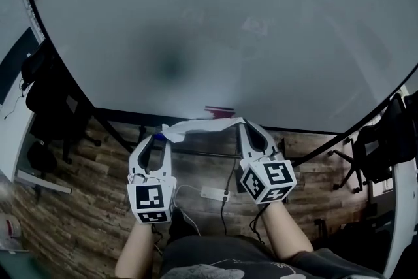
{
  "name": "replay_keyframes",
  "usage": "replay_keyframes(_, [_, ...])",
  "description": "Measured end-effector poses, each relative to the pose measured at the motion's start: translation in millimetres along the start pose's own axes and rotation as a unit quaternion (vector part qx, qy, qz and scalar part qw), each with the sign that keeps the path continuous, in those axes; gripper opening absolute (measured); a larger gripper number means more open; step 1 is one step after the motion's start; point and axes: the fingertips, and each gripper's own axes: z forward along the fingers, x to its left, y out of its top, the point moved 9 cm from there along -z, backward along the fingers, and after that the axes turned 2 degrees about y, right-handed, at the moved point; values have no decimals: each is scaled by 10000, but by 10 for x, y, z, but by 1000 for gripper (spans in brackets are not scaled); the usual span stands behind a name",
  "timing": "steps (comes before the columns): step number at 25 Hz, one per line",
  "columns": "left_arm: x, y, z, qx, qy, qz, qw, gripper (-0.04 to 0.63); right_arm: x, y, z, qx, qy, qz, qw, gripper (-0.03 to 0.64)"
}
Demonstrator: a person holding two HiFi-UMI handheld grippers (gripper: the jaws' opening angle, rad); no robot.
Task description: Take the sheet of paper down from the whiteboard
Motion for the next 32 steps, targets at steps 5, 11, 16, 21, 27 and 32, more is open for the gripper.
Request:
replay_keyframes(5, [-373, 93, -331, -122, 305, 126, 9994, 126, -186, 71, -374, -185, 236, 86, 9995, 23])
replay_keyframes(11, [-963, 163, -792, -173, 617, 183, 9978, 126, -467, 23, -948, -52, 535, 3, 9986, 23])
replay_keyframes(16, [-1387, 97, -1124, -72, 865, 124, 9961, 126, -658, -188, -1407, 237, 785, -9, 9966, 23])
replay_keyframes(21, [-1711, 48, -1346, 134, 856, 176, 9961, 126, -795, -326, -1737, 442, 842, 140, 9954, 23])
replay_keyframes(27, [-1812, 92, -1458, 58, 904, 311, 9954, 126, -794, -404, -1933, 500, 860, 177, 9949, 23])
replay_keyframes(32, [-1878, 67, -1668, 35, 844, 202, 9962, 126, -665, -400, -2090, 536, 857, -3, 9949, 23])
